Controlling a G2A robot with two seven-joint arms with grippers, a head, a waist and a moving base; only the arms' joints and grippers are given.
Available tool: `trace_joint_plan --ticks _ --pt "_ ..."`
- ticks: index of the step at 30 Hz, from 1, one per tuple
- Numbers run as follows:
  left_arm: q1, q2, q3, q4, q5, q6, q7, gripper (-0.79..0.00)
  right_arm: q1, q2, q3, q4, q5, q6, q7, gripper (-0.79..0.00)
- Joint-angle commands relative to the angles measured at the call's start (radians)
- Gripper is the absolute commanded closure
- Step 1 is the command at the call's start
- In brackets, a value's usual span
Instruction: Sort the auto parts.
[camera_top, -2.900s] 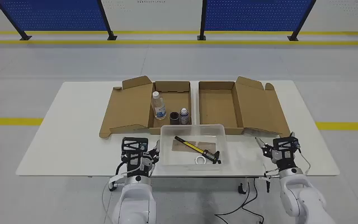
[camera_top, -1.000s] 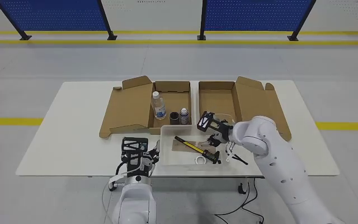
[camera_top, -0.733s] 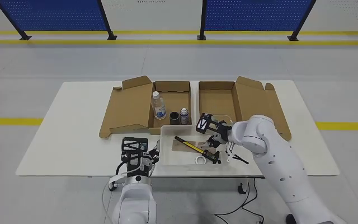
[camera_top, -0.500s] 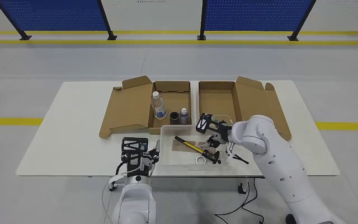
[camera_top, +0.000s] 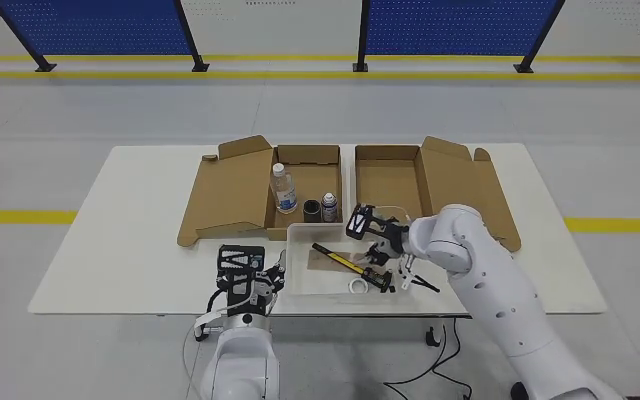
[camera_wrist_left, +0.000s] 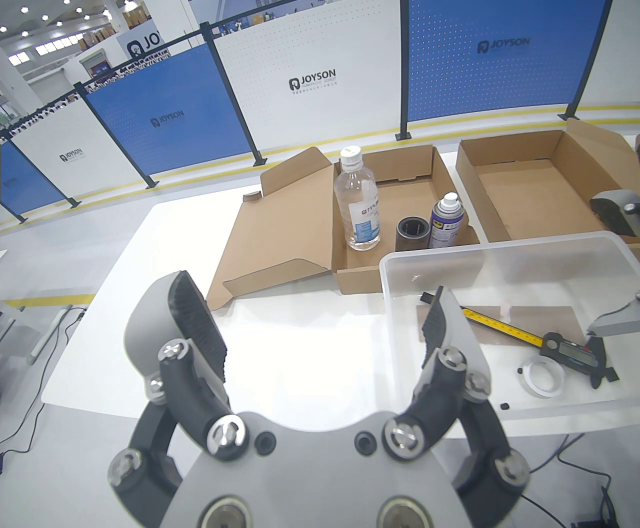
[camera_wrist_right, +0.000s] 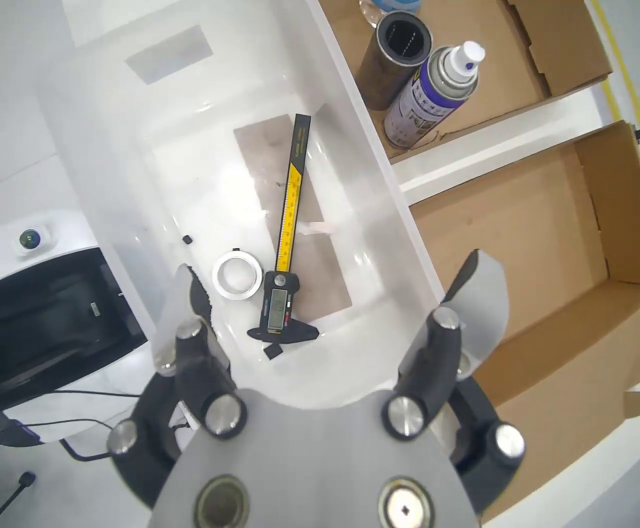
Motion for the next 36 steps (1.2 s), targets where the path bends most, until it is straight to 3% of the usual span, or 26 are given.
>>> trace_joint_plan --ticks 1,10,12,13,15,28,33,36 --pt "0.000 0.000 0.000 0.000 0.000 0.000 0.000 -0.785 0.009 -0.004 -0.019 -0.003 0.025 0.039 0.045 -0.785" --pt "0.000 0.000 0.000 0.000 0.000 0.000 0.000 -0.785 0.033 -0.016 -0.093 -0.002 0.028 0.146 0.189 -0.767" --pt "0.000 0.000 0.000 0.000 0.000 0.000 0.000 -0.785 0.036 -0.017 -0.104 0.010 0.016 0.162 0.197 -0.690" --pt "0.000 0.000 0.000 0.000 0.000 0.000 0.000 -0.785 0.036 -0.018 -0.107 0.020 0.020 0.170 0.191 -0.588" --pt "0.000 0.000 0.000 0.000 0.000 0.000 0.000 -0.785 0.038 -0.020 -0.117 0.038 0.016 0.178 0.186 -0.508" --pt "0.000 0.000 0.000 0.000 0.000 0.000 0.000 -0.785 0.083 -0.049 -0.205 0.184 0.031 0.192 0.156 -0.483" --pt "0.000 0.000 0.000 0.000 0.000 0.000 0.000 -0.785 0.107 -0.064 -0.240 0.241 0.034 0.203 0.152 -0.369" --pt "0.000 0.000 0.000 0.000 0.000 0.000 0.000 -0.785 0.121 -0.071 -0.253 0.271 0.034 0.207 0.141 -0.357"
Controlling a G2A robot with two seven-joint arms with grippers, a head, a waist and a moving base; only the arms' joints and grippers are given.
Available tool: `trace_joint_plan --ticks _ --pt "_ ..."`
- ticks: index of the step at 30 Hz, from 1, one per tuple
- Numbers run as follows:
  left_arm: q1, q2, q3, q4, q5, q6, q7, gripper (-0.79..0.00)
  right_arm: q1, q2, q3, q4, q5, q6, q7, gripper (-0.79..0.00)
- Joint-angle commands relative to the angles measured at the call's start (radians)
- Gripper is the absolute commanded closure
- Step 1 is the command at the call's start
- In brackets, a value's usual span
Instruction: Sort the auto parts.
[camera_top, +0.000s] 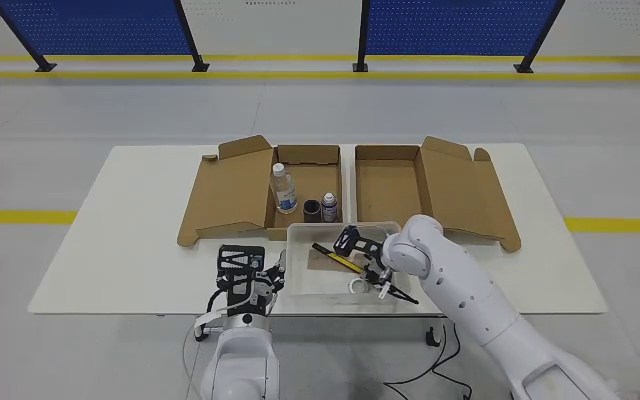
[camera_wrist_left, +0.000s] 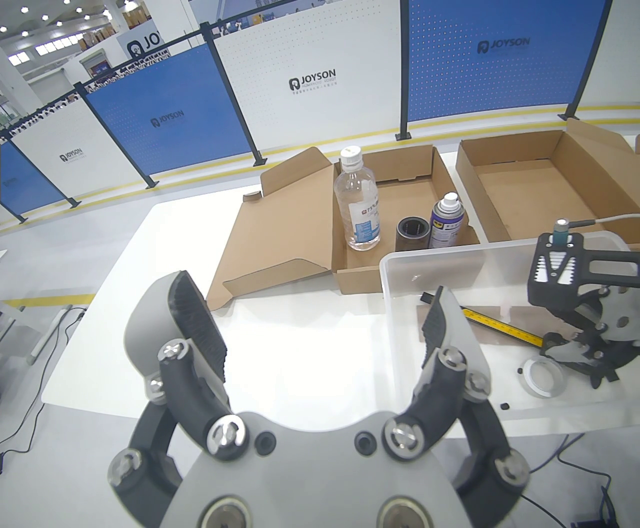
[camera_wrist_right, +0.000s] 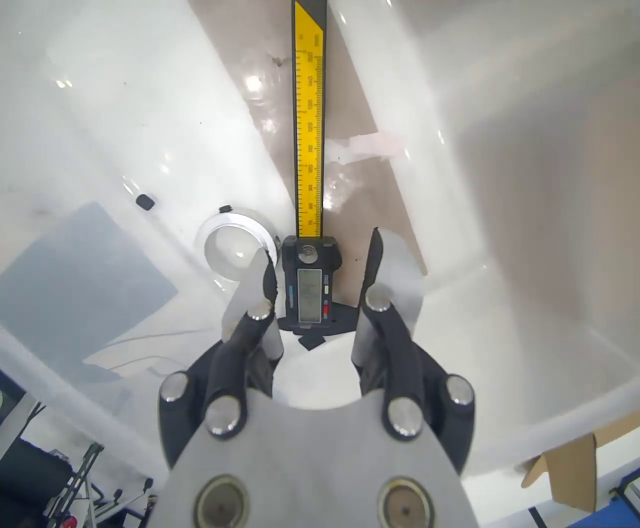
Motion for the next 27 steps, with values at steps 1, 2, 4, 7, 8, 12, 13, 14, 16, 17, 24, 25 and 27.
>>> trace_joint_plan --ticks 1,2,4,7,8,12,13,14,16,17,24,25,27 --pt "0.000 0.000 0.000 0.000 0.000 0.000 0.000 -0.785 0.009 -0.004 -0.006 0.020 0.001 0.002 -0.008 -0.357" --pt "0.000 0.000 0.000 0.000 0.000 0.000 0.000 -0.785 0.013 -0.006 -0.008 0.030 0.003 0.003 -0.009 -0.360" --pt "0.000 0.000 0.000 0.000 0.000 0.000 0.000 -0.785 0.020 -0.010 -0.015 0.043 0.008 -0.001 -0.008 -0.360" --pt "0.000 0.000 0.000 0.000 0.000 0.000 0.000 -0.785 0.028 -0.015 -0.028 0.059 0.010 -0.009 -0.007 -0.366" --pt "0.000 0.000 0.000 0.000 0.000 0.000 0.000 -0.785 0.030 -0.017 -0.031 0.064 0.011 -0.009 -0.009 -0.369" --pt "0.000 0.000 0.000 0.000 0.000 0.000 0.000 -0.785 0.038 -0.023 -0.042 0.073 0.014 -0.013 -0.010 -0.379" --pt "0.000 0.000 0.000 0.000 0.000 0.000 0.000 -0.785 0.040 -0.025 -0.044 0.075 0.015 -0.012 -0.009 -0.382" --pt "0.000 0.000 0.000 0.000 0.000 0.000 0.000 -0.785 0.041 -0.026 -0.045 0.077 0.016 -0.012 -0.009 -0.379" --pt "0.000 0.000 0.000 0.000 0.000 0.000 0.000 -0.785 0.042 -0.027 -0.049 0.082 0.017 -0.013 -0.005 -0.372" --pt "0.000 0.000 0.000 0.000 0.000 0.000 0.000 -0.785 0.043 -0.028 -0.051 0.087 0.018 -0.013 -0.004 -0.369" --pt "0.000 0.000 0.000 0.000 0.000 0.000 0.000 -0.785 0.057 -0.038 -0.072 0.115 0.018 -0.023 0.011 -0.342" --pt "0.000 0.000 0.000 0.000 0.000 0.000 0.000 -0.785 0.060 -0.040 -0.075 0.119 0.019 -0.023 0.011 -0.339" --pt "0.000 0.000 0.000 0.000 0.000 0.000 0.000 -0.785 0.065 -0.044 -0.083 0.127 0.019 -0.024 0.017 -0.339"
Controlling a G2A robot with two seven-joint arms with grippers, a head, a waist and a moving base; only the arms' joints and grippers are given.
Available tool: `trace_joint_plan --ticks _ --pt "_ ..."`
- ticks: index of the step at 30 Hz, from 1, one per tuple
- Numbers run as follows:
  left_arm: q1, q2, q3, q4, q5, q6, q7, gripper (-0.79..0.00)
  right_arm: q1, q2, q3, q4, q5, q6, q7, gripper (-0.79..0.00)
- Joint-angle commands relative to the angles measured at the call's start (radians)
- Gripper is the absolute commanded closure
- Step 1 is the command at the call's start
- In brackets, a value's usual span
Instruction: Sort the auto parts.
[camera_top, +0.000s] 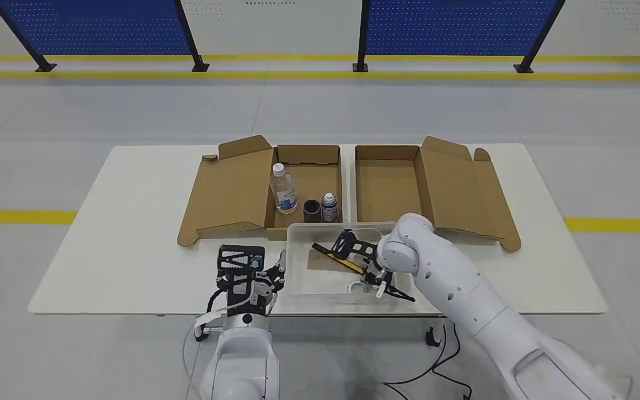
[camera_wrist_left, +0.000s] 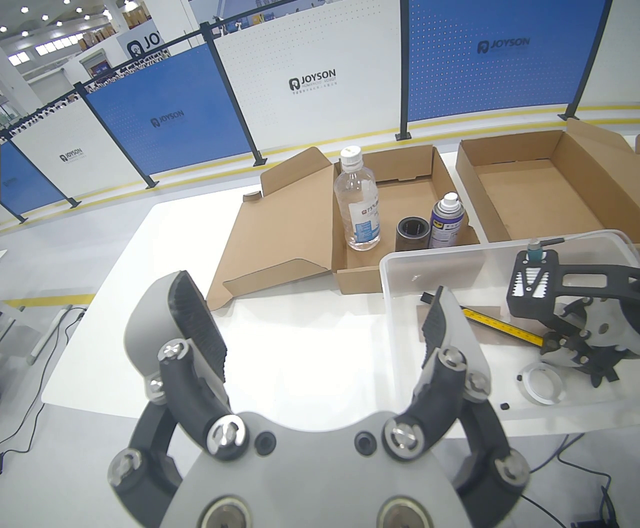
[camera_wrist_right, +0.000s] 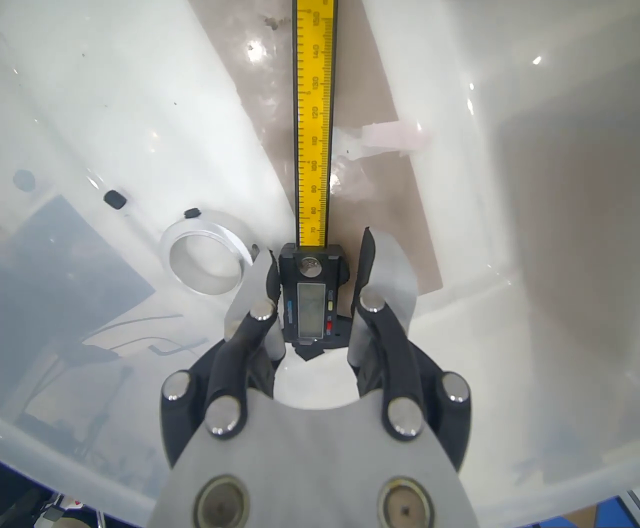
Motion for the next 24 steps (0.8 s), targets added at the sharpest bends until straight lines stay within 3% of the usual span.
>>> trace_joint_plan --ticks 1,14,16,19,24 --pt "0.000 0.000 0.000 0.000 0.000 0.000 0.000 -0.785 0.006 -0.004 -0.007 0.008 0.001 0.000 0.004 -0.339" --pt "0.000 0.000 0.000 0.000 0.000 0.000 0.000 -0.785 0.039 -0.031 -0.055 0.073 -0.002 -0.028 0.021 -0.323" --pt "0.000 0.000 0.000 0.000 0.000 0.000 0.000 -0.785 0.042 -0.034 -0.058 0.080 0.001 -0.031 0.020 -0.249" --pt "0.000 0.000 0.000 0.000 0.000 0.000 0.000 -0.785 0.046 -0.037 -0.059 0.088 0.005 -0.036 0.018 0.000" --pt "0.000 0.000 0.000 0.000 0.000 0.000 0.000 -0.785 0.051 -0.034 -0.047 0.078 0.008 -0.035 0.015 0.000"
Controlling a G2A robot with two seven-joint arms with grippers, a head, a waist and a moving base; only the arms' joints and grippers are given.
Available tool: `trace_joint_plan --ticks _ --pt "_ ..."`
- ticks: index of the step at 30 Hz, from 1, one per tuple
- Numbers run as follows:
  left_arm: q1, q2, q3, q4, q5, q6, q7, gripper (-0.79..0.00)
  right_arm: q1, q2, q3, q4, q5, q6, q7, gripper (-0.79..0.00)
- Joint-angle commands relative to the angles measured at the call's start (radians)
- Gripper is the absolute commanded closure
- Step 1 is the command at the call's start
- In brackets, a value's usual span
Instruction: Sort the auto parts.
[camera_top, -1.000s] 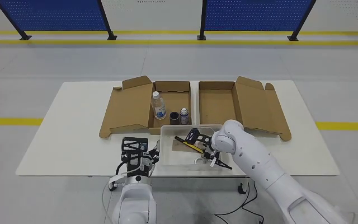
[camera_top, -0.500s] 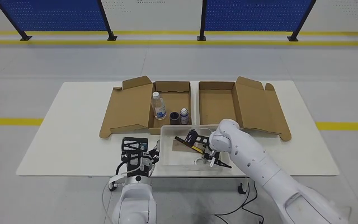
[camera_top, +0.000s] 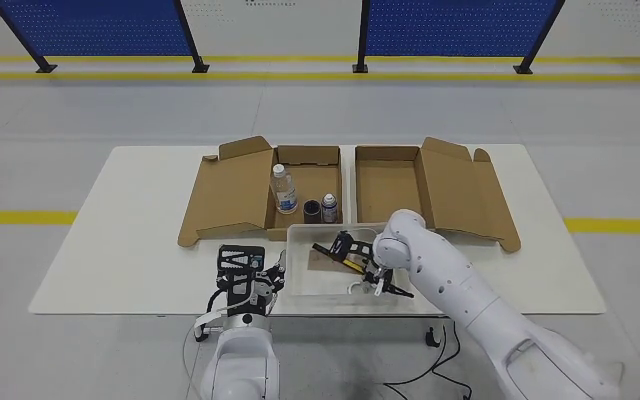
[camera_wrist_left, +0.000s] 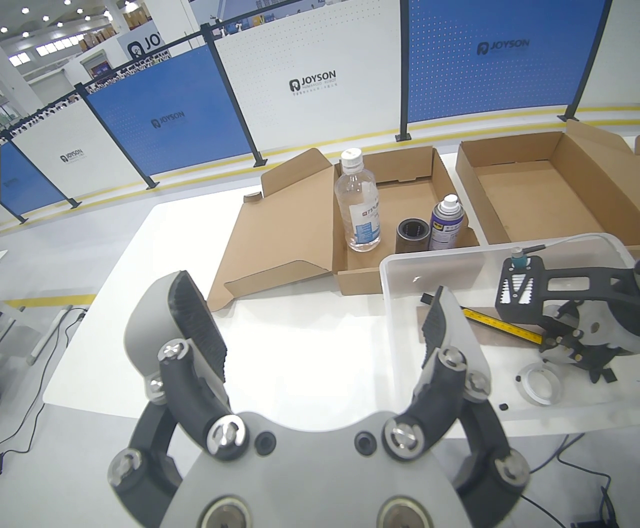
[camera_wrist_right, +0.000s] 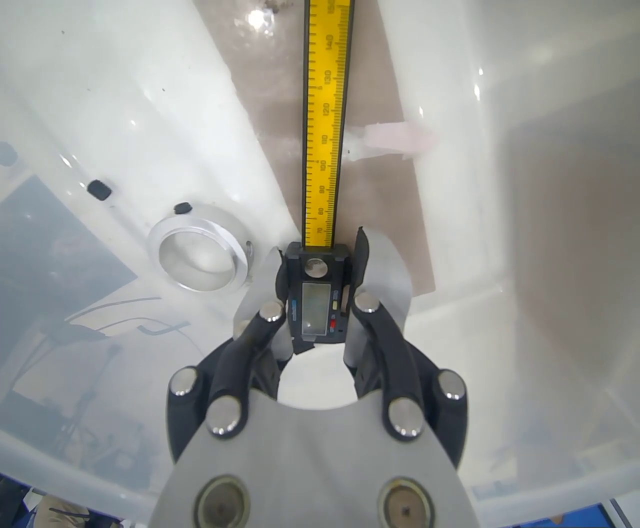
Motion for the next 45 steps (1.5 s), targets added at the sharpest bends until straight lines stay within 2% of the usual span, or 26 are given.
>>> trace_joint_plan --ticks 1,8,23,45 --pt "0.000 0.000 0.000 0.000 0.000 0.000 0.000 -0.785 0.000 0.003 0.009 -0.011 0.000 0.004 -0.001 0.000" --pt "0.000 0.000 0.000 0.000 0.000 0.000 0.000 -0.785 -0.026 0.027 0.054 -0.092 -0.010 0.024 0.006 0.000" --pt "0.000 0.000 0.000 0.000 0.000 0.000 0.000 -0.785 -0.146 0.096 0.214 -0.362 -0.024 0.078 0.027 0.000" --pt "0.000 0.000 0.000 0.000 0.000 0.000 0.000 -0.785 -0.216 0.135 0.312 -0.464 -0.011 0.065 -0.037 0.000"
